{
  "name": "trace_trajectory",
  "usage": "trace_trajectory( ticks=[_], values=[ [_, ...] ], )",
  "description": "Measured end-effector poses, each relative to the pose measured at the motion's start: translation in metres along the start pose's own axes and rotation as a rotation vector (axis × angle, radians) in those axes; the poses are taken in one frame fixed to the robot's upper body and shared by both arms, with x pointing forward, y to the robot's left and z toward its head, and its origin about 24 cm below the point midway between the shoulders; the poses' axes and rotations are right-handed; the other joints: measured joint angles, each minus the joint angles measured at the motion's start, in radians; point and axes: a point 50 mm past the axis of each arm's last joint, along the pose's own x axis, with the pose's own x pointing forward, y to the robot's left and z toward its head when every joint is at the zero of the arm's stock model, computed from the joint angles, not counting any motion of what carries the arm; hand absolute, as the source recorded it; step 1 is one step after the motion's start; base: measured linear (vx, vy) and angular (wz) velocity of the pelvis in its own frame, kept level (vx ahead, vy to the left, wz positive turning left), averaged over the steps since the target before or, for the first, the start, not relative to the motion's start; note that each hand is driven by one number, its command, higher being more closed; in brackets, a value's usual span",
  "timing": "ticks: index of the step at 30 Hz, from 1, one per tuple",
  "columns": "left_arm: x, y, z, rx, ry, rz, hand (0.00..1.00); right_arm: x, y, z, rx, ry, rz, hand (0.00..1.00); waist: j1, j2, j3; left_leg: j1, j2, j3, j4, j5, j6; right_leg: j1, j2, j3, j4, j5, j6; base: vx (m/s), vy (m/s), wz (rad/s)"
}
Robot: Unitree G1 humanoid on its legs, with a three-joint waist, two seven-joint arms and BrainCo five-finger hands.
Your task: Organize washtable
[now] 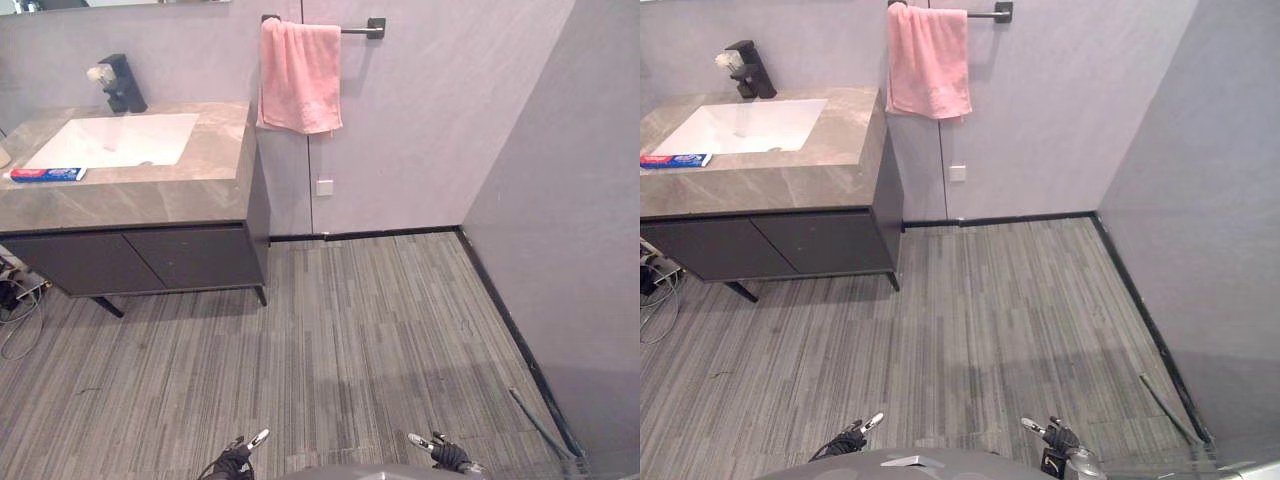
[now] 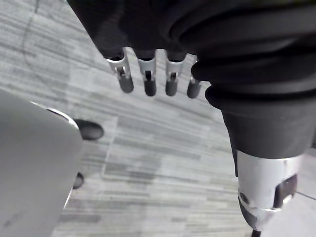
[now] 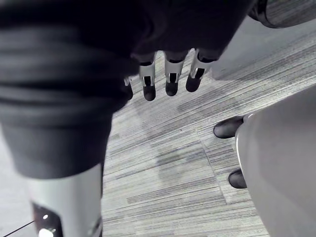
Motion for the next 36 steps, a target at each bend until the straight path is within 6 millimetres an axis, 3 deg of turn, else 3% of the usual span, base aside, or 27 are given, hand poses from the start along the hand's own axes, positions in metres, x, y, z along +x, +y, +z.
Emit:
trace_trajectory(
  ticks=[36],
  values=[
    [0.0023, -0.0086, 0.0076, 0.061, -0.030, -0.025, 0.00, 0.0002, 0.0058, -0.0018, 0.075, 0.000, 0.016, 0.00, -0.002, -0.013, 0.025, 0.014, -0.003, -0.019, -0.001, 0.001, 0.003, 0.020, -0.003, -0.023, -0.010, -0.007, -0.001, 0.00, -0.001, 0.01]
  ],
)
